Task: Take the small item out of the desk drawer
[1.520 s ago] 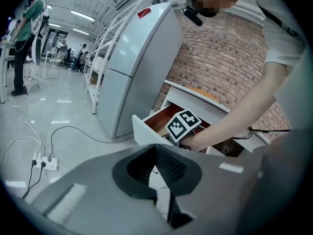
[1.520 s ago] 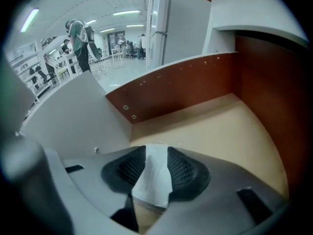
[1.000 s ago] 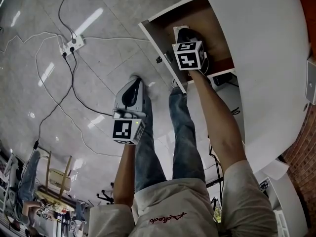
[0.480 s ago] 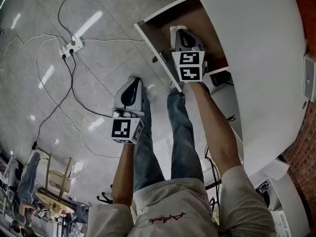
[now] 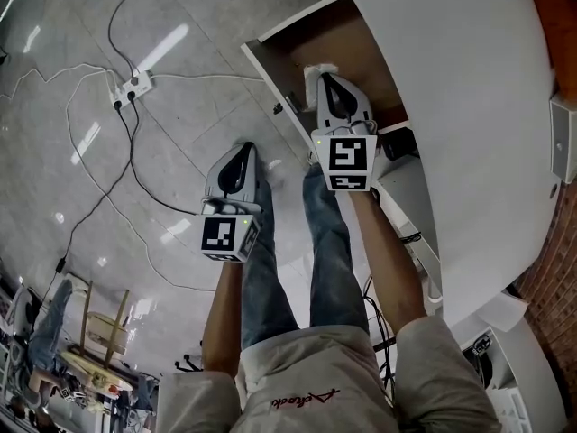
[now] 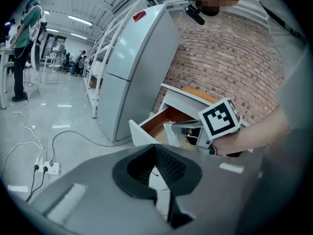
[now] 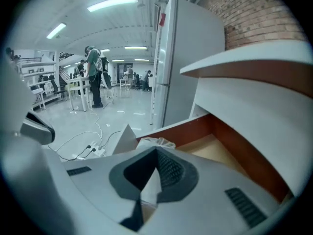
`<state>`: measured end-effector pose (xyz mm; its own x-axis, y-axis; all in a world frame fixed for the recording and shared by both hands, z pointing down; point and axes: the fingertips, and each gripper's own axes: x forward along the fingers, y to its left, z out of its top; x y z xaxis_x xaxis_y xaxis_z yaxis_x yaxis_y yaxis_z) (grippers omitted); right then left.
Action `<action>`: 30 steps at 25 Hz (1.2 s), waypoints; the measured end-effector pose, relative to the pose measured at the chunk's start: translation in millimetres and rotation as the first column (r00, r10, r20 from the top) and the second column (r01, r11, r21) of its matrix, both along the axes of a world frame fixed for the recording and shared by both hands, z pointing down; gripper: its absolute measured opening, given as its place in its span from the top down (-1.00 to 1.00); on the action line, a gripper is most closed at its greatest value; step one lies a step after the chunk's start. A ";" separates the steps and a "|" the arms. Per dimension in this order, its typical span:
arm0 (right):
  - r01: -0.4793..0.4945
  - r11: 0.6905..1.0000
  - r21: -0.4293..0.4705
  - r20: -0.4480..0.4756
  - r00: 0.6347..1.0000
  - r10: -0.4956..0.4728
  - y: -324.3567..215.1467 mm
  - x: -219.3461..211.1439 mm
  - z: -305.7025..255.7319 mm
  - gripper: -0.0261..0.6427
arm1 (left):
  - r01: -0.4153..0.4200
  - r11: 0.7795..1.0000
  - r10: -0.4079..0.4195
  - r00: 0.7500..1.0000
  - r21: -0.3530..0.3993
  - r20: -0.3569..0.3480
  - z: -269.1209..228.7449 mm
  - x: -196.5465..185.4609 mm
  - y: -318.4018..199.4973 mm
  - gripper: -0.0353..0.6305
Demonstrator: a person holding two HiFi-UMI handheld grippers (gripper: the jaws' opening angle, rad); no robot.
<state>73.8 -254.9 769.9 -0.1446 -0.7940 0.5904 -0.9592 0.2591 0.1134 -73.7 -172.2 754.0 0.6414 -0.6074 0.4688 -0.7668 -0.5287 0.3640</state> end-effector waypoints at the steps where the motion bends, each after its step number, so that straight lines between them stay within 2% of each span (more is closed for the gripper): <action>1: -0.006 1.000 0.012 0.006 1.000 0.005 3.4 -0.8 -6.0 0.89 | 0.002 1.000 -0.002 1.000 0.002 0.001 -1.0 -0.1 0.2 0.87; 8: -0.039 0.998 0.058 0.059 0.998 0.036 31.3 -1.8 -37.3 0.89 | 0.002 1.000 -0.003 1.000 0.030 0.018 -7.6 -6.0 -1.9 0.87; 16: -0.032 0.999 0.042 0.098 0.995 0.028 71.7 -8.0 -54.0 0.89 | -0.002 0.999 0.000 1.000 0.044 0.031 -23.1 -5.9 1.4 0.87; 20: -0.022 0.999 0.050 0.110 0.994 0.016 83.9 -9.9 -74.9 0.89 | 0.015 0.998 -0.017 0.999 0.059 0.033 -46.8 -10.6 -0.1 0.87; 24: -0.021 0.994 0.103 0.123 0.992 0.008 74.5 -11.3 -102.8 0.89 | 0.011 0.993 -0.017 0.999 0.119 0.049 -71.2 -16.4 -13.6 0.87; 30: -0.040 0.984 0.176 0.133 0.991 0.017 62.2 -5.4 -162.8 0.89 | 0.012 0.987 -0.020 0.999 0.161 0.044 -126.7 -14.1 -21.3 0.87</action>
